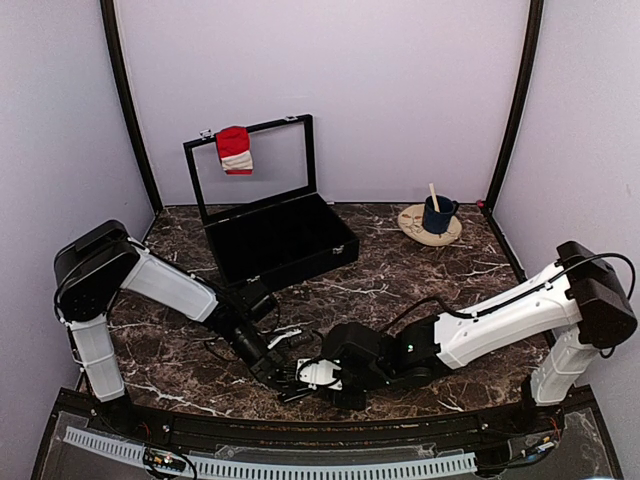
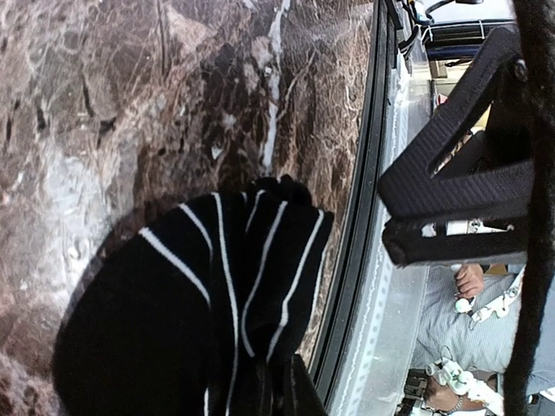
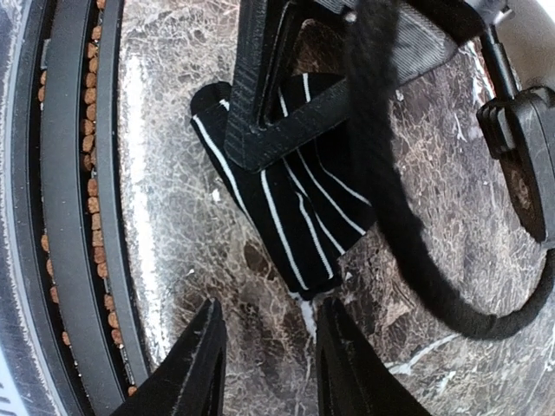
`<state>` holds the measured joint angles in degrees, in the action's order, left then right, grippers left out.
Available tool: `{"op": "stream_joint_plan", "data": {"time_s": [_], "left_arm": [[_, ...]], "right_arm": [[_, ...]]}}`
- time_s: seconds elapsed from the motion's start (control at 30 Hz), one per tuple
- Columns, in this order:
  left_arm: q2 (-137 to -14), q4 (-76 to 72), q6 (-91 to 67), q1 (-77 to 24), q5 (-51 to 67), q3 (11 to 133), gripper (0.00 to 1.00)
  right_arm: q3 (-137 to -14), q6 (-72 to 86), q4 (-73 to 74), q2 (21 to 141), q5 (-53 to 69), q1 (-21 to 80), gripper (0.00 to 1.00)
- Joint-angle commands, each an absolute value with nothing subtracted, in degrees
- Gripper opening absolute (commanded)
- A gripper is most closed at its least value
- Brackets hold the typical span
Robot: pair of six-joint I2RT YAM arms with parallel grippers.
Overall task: Roll the socks
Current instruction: Roll the sock at the corner of the board.
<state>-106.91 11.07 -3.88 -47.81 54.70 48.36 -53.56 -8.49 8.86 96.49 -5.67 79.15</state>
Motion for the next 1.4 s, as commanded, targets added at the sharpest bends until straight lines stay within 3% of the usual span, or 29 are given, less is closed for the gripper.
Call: {"op": "stream_joint_plan", "data": {"time_s": [0.0, 1.0, 1.37], "left_arm": [[-108.97, 16.88, -2.07, -47.47, 51.83, 47.79, 0.0], [-110.46, 20.26, 0.92, -45.66, 55.0, 49.05, 0.0], [-110.39, 21.21, 1.98, -45.35, 55.35, 49.17, 0.0]], "right_arm": [[-56.57, -12.13, 8.19, 98.34, -7.9, 80.13, 0.34], [-61.08, -16.79, 6.33, 106.81, -7.38, 80.77, 0.33], [-61.0, -16.74, 5.78, 109.28, -6.91, 80.38, 0.28]]}}
